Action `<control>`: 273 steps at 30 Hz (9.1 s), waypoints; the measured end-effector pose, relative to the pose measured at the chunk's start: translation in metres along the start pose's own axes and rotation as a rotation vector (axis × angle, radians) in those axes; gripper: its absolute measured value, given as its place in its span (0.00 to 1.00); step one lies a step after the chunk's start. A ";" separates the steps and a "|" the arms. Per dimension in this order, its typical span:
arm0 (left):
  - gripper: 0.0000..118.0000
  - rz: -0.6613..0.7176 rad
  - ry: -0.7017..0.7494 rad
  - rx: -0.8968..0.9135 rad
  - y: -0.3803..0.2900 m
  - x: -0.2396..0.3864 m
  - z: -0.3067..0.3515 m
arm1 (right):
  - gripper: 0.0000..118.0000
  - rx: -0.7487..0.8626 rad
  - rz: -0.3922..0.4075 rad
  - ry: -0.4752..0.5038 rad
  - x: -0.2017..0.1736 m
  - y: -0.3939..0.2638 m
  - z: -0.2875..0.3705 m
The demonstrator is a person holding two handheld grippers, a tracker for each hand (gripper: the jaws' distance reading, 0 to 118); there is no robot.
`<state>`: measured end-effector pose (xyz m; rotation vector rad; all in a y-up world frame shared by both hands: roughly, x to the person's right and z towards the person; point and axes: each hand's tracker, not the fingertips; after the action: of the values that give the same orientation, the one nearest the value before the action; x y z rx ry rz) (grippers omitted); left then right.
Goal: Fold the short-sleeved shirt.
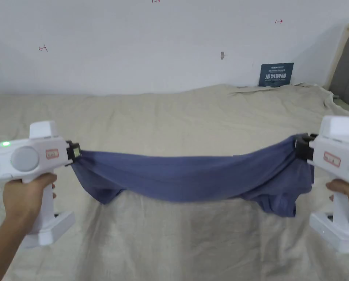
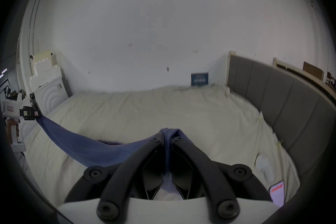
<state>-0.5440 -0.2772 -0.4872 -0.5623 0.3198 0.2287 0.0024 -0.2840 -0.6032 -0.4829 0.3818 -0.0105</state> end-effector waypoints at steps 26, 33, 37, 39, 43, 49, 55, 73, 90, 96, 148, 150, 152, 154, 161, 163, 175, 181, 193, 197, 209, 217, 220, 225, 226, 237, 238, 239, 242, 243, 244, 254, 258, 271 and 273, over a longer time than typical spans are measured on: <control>0.00 0.159 0.044 -0.279 -0.264 -0.059 0.121 | 0.02 -0.221 -0.146 0.019 0.011 -0.232 0.177; 0.00 0.137 0.044 -0.281 -0.276 -0.065 0.138 | 0.02 -0.239 -0.142 0.019 0.019 -0.248 0.190; 0.00 0.144 0.054 -0.299 -0.285 -0.065 0.135 | 0.02 -0.257 -0.162 0.004 0.024 -0.262 0.184; 0.00 0.127 0.063 -0.314 -0.290 -0.063 0.129 | 0.02 -0.283 -0.154 -0.009 0.027 -0.268 0.175; 0.01 0.096 0.084 -0.347 -0.300 -0.057 0.120 | 0.02 -0.342 -0.158 -0.050 0.028 -0.280 0.159; 0.52 0.066 0.125 -0.343 -0.298 -0.043 0.124 | 0.29 -0.392 -0.143 -0.108 0.013 -0.280 0.152; 0.98 0.053 0.136 -0.269 -0.277 -0.036 0.131 | 0.75 -0.296 -0.103 -0.116 -0.007 -0.242 0.176; 0.69 -0.126 0.100 0.264 -0.184 0.037 0.197 | 0.55 0.168 0.049 -0.100 -0.068 -0.118 0.233; 0.00 -0.027 0.019 0.065 -0.191 0.007 0.200 | 0.00 0.232 0.057 -0.078 -0.075 -0.120 0.240; 0.16 0.029 0.052 -0.167 -0.222 -0.023 0.176 | 0.00 0.202 0.048 -0.089 -0.072 -0.128 0.240; 0.00 0.084 0.023 -0.288 -0.241 -0.038 0.124 | 0.03 -0.188 -0.003 -0.060 -0.009 -0.204 0.176; 0.00 0.082 0.024 -0.272 -0.226 -0.038 0.116 | 0.03 -0.167 0.004 -0.049 -0.013 -0.185 0.164; 0.00 0.072 0.030 -0.256 -0.213 -0.036 0.108 | 0.03 -0.157 0.014 -0.048 -0.013 -0.172 0.151; 0.00 0.066 0.031 -0.248 -0.198 -0.035 0.095 | 0.03 -0.147 0.020 -0.054 -0.013 -0.160 0.132; 0.00 0.010 0.036 -0.280 -0.167 -0.021 0.035 | 0.03 -0.238 -0.010 -0.104 -0.013 -0.140 0.063; 0.00 -0.010 0.039 -0.306 -0.166 -0.019 0.012 | 0.03 -0.270 -0.013 -0.117 -0.011 -0.141 0.043; 0.01 -0.015 0.089 -0.426 -0.176 -0.016 -0.067 | 0.03 -0.455 -0.050 -0.181 -0.015 -0.158 -0.036; 0.19 -0.035 0.103 -0.419 -0.173 -0.011 -0.055 | 0.07 -0.472 -0.079 -0.200 -0.022 -0.163 -0.028; 0.96 -0.008 0.078 -0.182 -0.129 -0.006 0.033 | 0.70 -0.140 -0.101 -0.123 -0.025 -0.095 0.057; 0.97 -0.038 0.068 -0.093 -0.122 0.004 0.077 | 0.70 -0.011 -0.066 -0.110 -0.038 -0.079 0.105; 0.49 -0.066 0.046 0.137 -0.154 0.025 0.163 | 0.33 0.177 0.061 -0.148 -0.063 -0.096 0.199; 0.00 0.016 -0.024 0.101 -0.172 0.016 0.169 | 0.00 0.207 0.083 -0.139 -0.063 -0.108 0.206; 0.00 0.022 -0.022 0.091 -0.174 0.014 0.168 | 0.00 0.199 0.081 -0.132 -0.059 -0.108 0.205; 0.00 -0.003 0.005 -0.006 -0.173 0.009 0.148 | 0.00 0.184 0.071 -0.133 -0.068 -0.107 0.206; 0.00 0.010 0.010 -0.050 -0.173 0.006 0.140 | 0.00 0.182 0.069 -0.139 -0.068 -0.107 0.205; 0.79 0.069 0.075 -0.398 -0.181 -0.013 0.033 | 0.01 0.124 0.054 -0.152 -0.055 -0.119 0.171; 0.82 0.068 0.092 -0.405 -0.183 -0.014 0.026 | 0.01 0.118 0.049 -0.152 -0.054 -0.120 0.168; 0.82 0.064 0.101 -0.412 -0.185 -0.015 0.019 | 0.01 0.112 0.044 -0.154 -0.053 -0.121 0.165; 0.82 0.060 0.143 -0.472 -0.193 -0.013 0.005 | 0.01 0.086 0.032 -0.162 -0.048 -0.126 0.155; 0.81 0.065 0.151 -0.503 -0.197 -0.014 0.000 | 0.01 0.076 0.025 -0.163 -0.046 -0.128 0.152; 0.79 0.066 0.157 -0.514 -0.201 -0.017 -0.005 | 0.01 0.066 0.019 -0.165 -0.043 -0.130 0.149; 0.04 0.010 0.090 -0.500 -0.199 0.004 0.023 | 0.09 -0.145 -0.116 -0.164 -0.018 -0.157 0.107; 0.03 0.038 0.063 -0.446 -0.193 -0.007 0.025 | 0.66 -0.307 -0.099 -0.132 -0.007 -0.179 0.069; 0.03 0.064 0.039 -0.436 -0.200 -0.027 0.021 | 0.09 -0.449 -0.043 -0.109 -0.032 -0.208 0.043; 0.03 0.081 0.037 -0.429 -0.203 -0.031 0.025 | 0.09 -0.406 -0.018 -0.106 -0.035 -0.200 0.056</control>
<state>-0.5063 -0.4341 -0.3578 -0.9793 0.3317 0.3691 0.0060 -0.4330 -0.4540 -0.8843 0.2754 0.0765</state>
